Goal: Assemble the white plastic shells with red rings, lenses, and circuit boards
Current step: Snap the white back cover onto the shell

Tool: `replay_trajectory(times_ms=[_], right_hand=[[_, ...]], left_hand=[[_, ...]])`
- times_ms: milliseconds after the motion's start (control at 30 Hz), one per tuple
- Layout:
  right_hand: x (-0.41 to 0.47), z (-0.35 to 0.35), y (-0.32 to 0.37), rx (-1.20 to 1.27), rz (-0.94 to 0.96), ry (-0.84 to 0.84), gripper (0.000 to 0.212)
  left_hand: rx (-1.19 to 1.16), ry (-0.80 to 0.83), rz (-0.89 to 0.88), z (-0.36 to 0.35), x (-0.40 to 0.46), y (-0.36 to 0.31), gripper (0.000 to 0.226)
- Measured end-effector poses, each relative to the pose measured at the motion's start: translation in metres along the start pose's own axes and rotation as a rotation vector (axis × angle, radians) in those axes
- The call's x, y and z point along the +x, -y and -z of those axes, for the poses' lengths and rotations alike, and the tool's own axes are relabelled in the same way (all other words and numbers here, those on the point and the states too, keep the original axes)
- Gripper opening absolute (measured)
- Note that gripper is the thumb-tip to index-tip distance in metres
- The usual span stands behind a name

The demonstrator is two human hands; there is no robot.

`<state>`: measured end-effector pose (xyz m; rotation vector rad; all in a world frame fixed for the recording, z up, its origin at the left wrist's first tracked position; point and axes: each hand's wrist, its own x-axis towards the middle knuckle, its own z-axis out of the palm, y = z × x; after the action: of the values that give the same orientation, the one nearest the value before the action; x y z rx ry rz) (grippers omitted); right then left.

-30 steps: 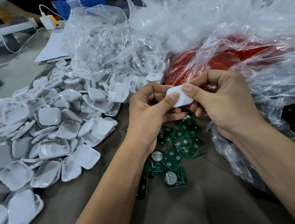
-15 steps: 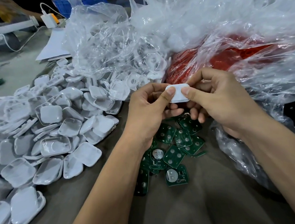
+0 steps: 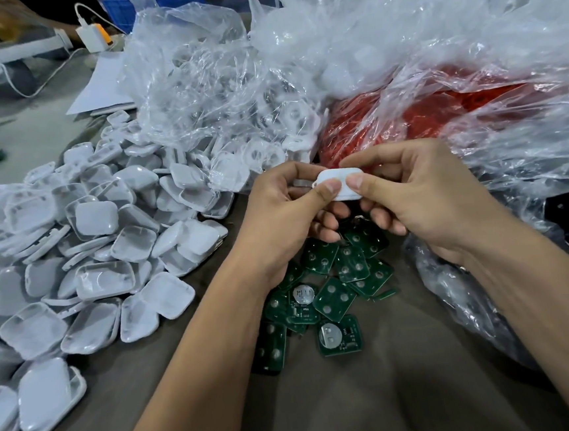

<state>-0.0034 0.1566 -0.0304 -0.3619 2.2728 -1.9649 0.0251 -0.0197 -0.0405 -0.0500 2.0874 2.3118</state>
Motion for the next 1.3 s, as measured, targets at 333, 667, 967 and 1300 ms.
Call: replay_trajectory(times_ms=[333, 667, 967, 1300], right_hand=[[-0.002, 0.002, 0.003, -0.061, 0.049, 0.021, 0.011], [-0.004, -0.004, 0.005, -0.296, 0.294, -0.055, 0.018], [-0.007, -0.006, 0.007, -0.186, 0.401, -0.198, 0.019], [-0.010, -0.009, 0.008, -0.282, 0.439, -0.208, 0.017]], left_hand=[[-0.025, 0.005, -0.020, -0.001, -0.002, 0.001, 0.013], [0.131, 0.030, -0.214, 0.004, -0.003, -0.005, 0.018], [0.205, -0.170, -0.467, 0.001, -0.001, -0.001, 0.012], [0.261, -0.211, -0.472, 0.000, -0.006, -0.005, 0.020]])
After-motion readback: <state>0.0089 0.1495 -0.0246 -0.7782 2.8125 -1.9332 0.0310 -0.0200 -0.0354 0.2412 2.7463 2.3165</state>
